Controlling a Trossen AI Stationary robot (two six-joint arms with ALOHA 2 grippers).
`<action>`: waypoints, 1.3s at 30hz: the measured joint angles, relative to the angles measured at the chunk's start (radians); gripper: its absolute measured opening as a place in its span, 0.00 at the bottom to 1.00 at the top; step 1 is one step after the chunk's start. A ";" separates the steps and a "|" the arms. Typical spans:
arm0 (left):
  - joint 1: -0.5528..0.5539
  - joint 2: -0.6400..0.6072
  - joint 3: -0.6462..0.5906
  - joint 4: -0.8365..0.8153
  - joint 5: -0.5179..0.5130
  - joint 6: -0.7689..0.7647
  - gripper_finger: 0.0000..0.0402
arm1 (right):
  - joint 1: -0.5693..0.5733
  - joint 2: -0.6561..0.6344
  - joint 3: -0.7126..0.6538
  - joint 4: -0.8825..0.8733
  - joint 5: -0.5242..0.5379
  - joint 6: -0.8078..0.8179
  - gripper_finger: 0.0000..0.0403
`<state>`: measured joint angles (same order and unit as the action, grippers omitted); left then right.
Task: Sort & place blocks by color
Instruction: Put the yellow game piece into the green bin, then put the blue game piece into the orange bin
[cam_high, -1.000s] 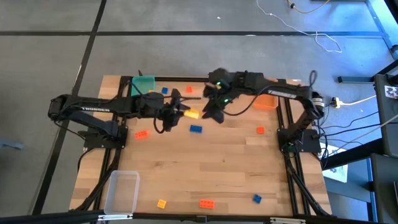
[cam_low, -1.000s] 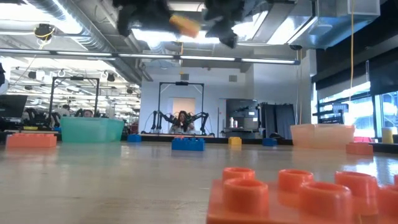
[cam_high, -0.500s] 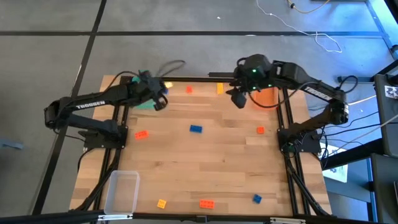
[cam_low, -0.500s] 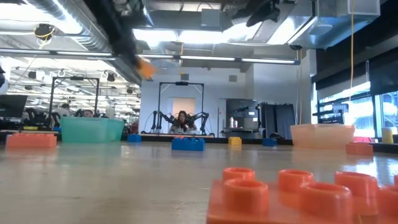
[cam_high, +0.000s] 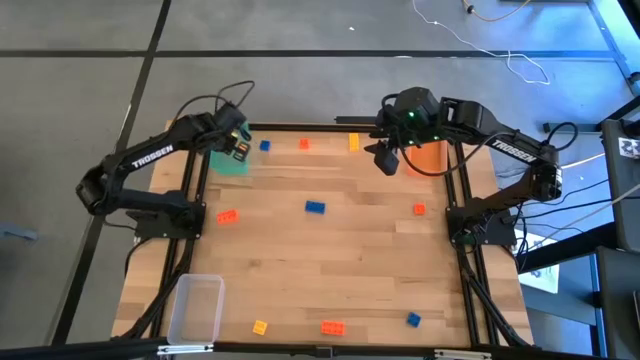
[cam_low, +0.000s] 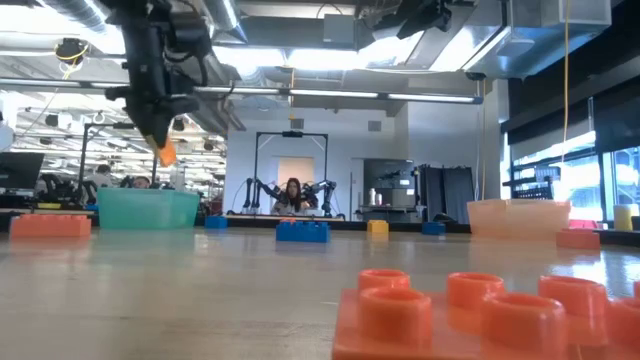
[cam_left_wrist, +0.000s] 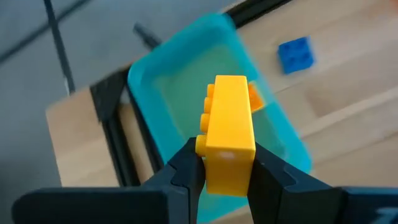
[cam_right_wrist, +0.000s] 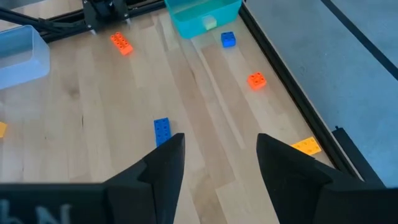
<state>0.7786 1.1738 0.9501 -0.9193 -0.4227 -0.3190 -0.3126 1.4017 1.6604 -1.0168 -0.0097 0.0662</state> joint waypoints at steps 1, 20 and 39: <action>0.014 0.014 0.000 -0.009 0.002 -0.014 0.21 | 0.000 0.000 0.000 -0.001 0.000 0.000 0.49; 0.093 0.254 0.000 0.007 0.074 -0.011 0.25 | 0.000 0.000 0.000 -0.018 -0.001 0.002 0.49; 0.056 0.167 -0.001 0.021 0.073 0.015 0.37 | -0.010 0.020 0.000 -0.023 -0.002 0.088 0.49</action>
<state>0.8350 1.3412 0.9493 -0.8978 -0.3494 -0.3037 -0.3229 1.4219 1.6600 -1.0400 -0.0113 0.1540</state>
